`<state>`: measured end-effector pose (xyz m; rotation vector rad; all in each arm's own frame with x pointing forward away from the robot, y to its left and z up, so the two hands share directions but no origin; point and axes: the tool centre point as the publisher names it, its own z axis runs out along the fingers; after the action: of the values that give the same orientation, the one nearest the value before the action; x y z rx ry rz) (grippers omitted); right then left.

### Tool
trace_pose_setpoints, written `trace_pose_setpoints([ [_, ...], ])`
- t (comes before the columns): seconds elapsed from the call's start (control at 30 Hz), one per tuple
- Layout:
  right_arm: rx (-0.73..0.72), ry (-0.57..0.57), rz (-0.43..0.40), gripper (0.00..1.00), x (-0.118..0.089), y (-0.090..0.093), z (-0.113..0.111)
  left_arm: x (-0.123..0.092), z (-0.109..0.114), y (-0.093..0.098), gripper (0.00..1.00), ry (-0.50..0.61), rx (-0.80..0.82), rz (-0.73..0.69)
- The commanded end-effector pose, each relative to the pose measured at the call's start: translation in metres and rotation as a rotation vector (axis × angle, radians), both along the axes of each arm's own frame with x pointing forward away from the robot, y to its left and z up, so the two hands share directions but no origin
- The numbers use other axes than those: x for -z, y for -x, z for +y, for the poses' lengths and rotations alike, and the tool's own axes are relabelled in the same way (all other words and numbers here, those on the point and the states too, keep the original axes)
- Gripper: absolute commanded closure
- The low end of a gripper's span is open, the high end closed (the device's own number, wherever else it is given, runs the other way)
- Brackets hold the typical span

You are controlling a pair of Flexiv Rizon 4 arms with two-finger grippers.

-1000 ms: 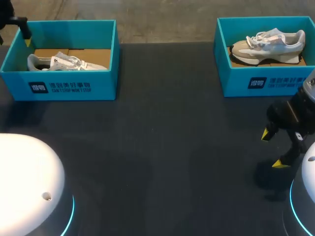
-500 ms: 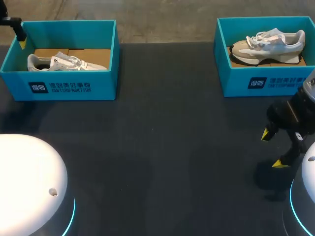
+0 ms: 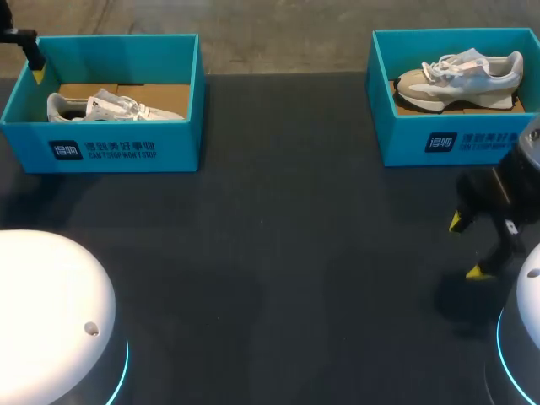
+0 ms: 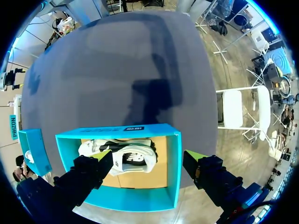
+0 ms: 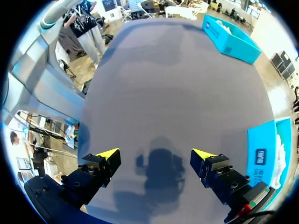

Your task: Take the shoe out of the shoebox, open the shoe tongue, remove and reinsert the insole, then place the shoe into the shoebox

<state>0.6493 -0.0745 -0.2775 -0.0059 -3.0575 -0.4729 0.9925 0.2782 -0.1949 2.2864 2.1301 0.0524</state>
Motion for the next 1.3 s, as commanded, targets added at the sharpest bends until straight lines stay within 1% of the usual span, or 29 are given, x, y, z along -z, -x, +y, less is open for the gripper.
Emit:
trace_pose_setpoints([
  [0.03,-0.007,0.037,-0.007,0.0,-0.02,-0.021,0.005,-0.001,0.0,0.001,0.0,-0.002,0.001,-0.002],
  [0.17,0.042,0.095,0.006,0.0,-0.029,-0.039,0.003,-0.001,0.0,0.001,0.0,-0.002,0.001,-0.002],
  [0.23,0.069,0.085,0.005,0.0,-0.033,-0.05,0.001,-0.001,0.0,0.001,0.0,-0.002,0.001,-0.002],
  [0.3,0.105,0.102,0.004,0.0,-0.037,-0.062,0.0,-0.001,0.0,0.001,0.0,-0.002,0.001,-0.002],
  [0.4,0.173,0.089,0.017,0.0,-0.042,-0.082,-0.003,-0.001,0.0,0.001,0.0,-0.002,0.001,-0.002],
  [0.5,0.269,0.081,0.056,0.0,-0.045,-0.104,-0.008,-0.001,0.0,0.001,0.0,-0.002,0.001,-0.002],
  [0.63,0.357,0.051,0.103,0.0,-0.047,-0.135,-0.015,-0.001,0.0,0.001,0.0,-0.002,0.001,-0.002],
  [0.7,0.409,0.074,0.117,0.0,-0.049,-0.149,-0.017,-0.001,0.0,0.001,0.0,-0.002,0.001,-0.002],
  [0.77,0.449,0.059,0.133,0.0,-0.05,-0.161,-0.017,-0.001,0.0,0.001,0.0,-0.002,0.001,-0.002],
  [0.87,0.531,0.08,0.141,0.0,-0.05,-0.177,-0.014,-0.001,0.0,0.001,0.0,-0.002,0.001,-0.002],
  [0.9,0.553,0.094,0.133,0.0,-0.051,-0.18,-0.012,-0.001,0.0,0.001,0.0,-0.002,0.001,-0.002],
  [1.3,0.553,0.094,0.133,0.0,-0.051,-0.18,-0.012,-0.001,0.0,0.001,0.0,-0.002,0.001,-0.002],
])
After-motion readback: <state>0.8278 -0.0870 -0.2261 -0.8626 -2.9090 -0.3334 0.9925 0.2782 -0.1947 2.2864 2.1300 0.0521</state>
